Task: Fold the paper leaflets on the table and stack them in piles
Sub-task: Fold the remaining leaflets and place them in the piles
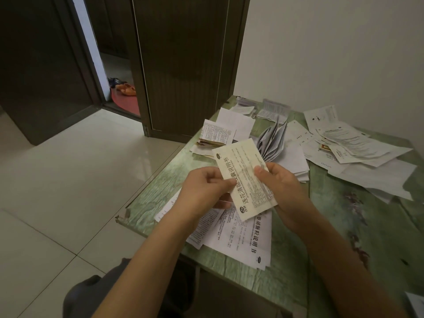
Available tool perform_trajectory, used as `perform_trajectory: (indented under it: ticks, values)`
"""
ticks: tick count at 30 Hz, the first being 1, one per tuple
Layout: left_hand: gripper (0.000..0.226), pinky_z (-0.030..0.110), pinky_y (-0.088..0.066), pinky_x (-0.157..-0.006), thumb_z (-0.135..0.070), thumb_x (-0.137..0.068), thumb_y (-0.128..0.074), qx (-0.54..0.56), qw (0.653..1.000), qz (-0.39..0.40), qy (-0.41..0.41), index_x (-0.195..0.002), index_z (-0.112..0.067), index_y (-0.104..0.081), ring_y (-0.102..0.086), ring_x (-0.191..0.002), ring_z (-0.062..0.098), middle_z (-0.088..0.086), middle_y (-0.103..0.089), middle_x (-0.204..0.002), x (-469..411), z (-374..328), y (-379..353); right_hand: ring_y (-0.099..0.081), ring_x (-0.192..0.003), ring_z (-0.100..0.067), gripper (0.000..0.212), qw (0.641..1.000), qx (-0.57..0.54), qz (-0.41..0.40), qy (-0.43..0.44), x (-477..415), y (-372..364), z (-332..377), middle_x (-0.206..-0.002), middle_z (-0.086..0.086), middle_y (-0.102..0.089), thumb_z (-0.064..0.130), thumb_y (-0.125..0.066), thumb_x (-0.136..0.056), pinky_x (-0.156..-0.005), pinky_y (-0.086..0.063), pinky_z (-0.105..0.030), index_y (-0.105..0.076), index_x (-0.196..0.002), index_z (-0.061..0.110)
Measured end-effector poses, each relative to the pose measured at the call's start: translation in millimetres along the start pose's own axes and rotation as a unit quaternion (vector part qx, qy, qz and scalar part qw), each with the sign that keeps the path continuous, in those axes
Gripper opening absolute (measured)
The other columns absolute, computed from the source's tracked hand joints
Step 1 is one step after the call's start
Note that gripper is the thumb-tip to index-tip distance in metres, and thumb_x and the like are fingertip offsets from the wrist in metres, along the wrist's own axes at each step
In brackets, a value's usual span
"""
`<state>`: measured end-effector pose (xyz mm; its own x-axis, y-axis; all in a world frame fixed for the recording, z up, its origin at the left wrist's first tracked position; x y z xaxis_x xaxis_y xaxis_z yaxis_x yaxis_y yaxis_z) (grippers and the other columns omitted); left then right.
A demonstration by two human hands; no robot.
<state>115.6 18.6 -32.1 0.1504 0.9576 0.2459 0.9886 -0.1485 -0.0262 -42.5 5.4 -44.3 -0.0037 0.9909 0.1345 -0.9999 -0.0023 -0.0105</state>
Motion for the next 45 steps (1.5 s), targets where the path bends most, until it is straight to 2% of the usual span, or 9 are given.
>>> perform_trajectory:
  ticks: [7,11,16,19,22,26,28,35,45]
  values:
    - [0.026,0.026,-0.058,-0.057,-0.001,-0.092,-0.051,-0.058,0.994,-0.074,-0.063,-0.076,-0.017,-0.063,-0.069,-0.066,0.008,-0.005,-0.070,-0.077,-0.3,-5.4,6.5,-0.066,-0.092,-0.030,0.021,0.999,-0.015,0.033,-0.019,-1.5,-1.0,-3.2,-0.101,-0.012,-0.068,-0.003,-0.047,-0.091,-0.083,-0.052,-0.042,-0.058,-0.099,0.013]
    - [0.025,0.018,-0.052,-0.048,0.003,-0.091,-0.045,0.012,0.996,-0.084,-0.011,-0.084,-0.009,-0.065,-0.064,-0.055,0.008,0.005,-0.067,-0.075,-0.5,-3.9,5.8,-0.052,-0.074,-0.027,0.037,0.999,-0.012,0.031,-0.002,-0.6,-3.2,-0.9,-0.076,-0.011,-0.058,-0.006,-0.035,-0.093,-0.061,-0.041,-0.031,-0.059,-0.071,0.011]
    - [0.026,0.028,-0.054,-0.060,-0.036,-0.094,-0.051,0.038,0.995,-0.041,0.087,-0.094,-0.013,-0.063,-0.065,-0.070,0.019,0.008,-0.069,-0.085,-3.9,6.3,1.1,-0.056,-0.069,-0.016,0.038,0.999,0.015,0.033,0.030,1.3,-3.1,1.2,-0.075,-0.005,-0.061,-0.015,-0.042,-0.087,-0.050,-0.046,-0.019,-0.062,-0.063,0.008]
    - [0.023,0.031,-0.051,-0.070,-0.034,-0.088,-0.061,-0.017,0.997,-0.033,0.069,-0.087,-0.012,-0.066,-0.061,-0.072,0.017,0.006,-0.067,-0.085,-3.7,9.3,-2.3,-0.060,-0.075,-0.019,0.046,0.998,0.039,0.039,0.034,1.6,-5.0,1.1,-0.085,-0.011,-0.065,-0.013,-0.048,-0.086,-0.057,-0.049,-0.022,-0.068,-0.056,0.016]
    - [0.009,0.032,-0.050,-0.070,-0.018,-0.088,-0.062,-0.053,0.995,-0.074,0.036,-0.080,-0.017,-0.066,-0.057,-0.076,0.017,0.009,-0.065,-0.094,-3.1,8.3,0.1,-0.058,-0.080,-0.023,0.039,0.999,0.032,0.041,0.011,1.6,-7.7,0.4,-0.088,-0.013,-0.065,-0.003,-0.042,-0.091,-0.067,-0.048,-0.030,-0.072,-0.074,0.016]
    - [0.016,0.033,-0.047,-0.067,-0.016,-0.088,-0.062,-0.084,0.990,-0.113,-0.022,-0.074,-0.023,-0.065,-0.055,-0.075,0.017,0.010,-0.063,-0.090,-2.9,4.2,4.2,-0.054,-0.086,-0.033,0.028,1.000,0.006,0.030,-0.001,1.9,-8.9,0.4,-0.101,-0.037,-0.056,0.020,-0.038,-0.098,-0.079,-0.044,-0.047,-0.065,-0.101,0.014]
    - [0.018,0.034,-0.047,-0.068,-0.016,-0.086,-0.064,-0.092,0.989,-0.111,-0.043,-0.071,-0.025,-0.065,-0.054,-0.076,0.018,0.011,-0.062,-0.087,-1.9,2.3,2.4,-0.055,-0.084,-0.032,0.025,0.999,0.029,0.032,-0.004,2.5,-8.1,-1.2,-0.094,-0.026,-0.060,0.028,-0.047,-0.094,-0.075,-0.046,-0.044,-0.066,-0.097,0.012]
    - [0.016,0.029,-0.045,-0.064,-0.018,-0.085,-0.065,-0.118,0.986,-0.098,-0.068,-0.071,-0.026,-0.066,-0.055,-0.073,0.015,0.009,-0.065,-0.085,-3.2,4.6,-3.8,-0.058,-0.055,-0.007,0.010,0.991,0.131,0.015,0.031,4.8,-8.7,0.9,-0.066,-0.001,-0.062,0.010,-0.061,-0.087,-0.051,-0.046,-0.021,-0.064,-0.079,0.014]
    - [0.008,0.010,-0.033,-0.049,-0.018,-0.089,-0.060,-0.182,0.967,-0.146,-0.098,-0.083,-0.019,-0.065,-0.048,-0.068,-0.001,-0.013,-0.055,-0.078,-6.8,-0.9,2.8,-0.053,-0.044,-0.001,0.008,0.984,0.167,0.022,0.055,1.7,-2.3,7.0,-0.054,0.005,-0.061,0.001,-0.060,-0.087,-0.045,-0.042,-0.013,-0.063,-0.081,0.006]
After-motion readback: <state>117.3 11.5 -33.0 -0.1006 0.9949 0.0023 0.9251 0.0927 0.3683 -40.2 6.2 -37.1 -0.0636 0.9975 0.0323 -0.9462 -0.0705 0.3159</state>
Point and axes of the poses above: each hand's wrist, its own x-axis away from the middle knuckle, its own y-axis out of the back of the hand, z = x × y, the point moved 5 cm from there along -x, towards the middle knuckle
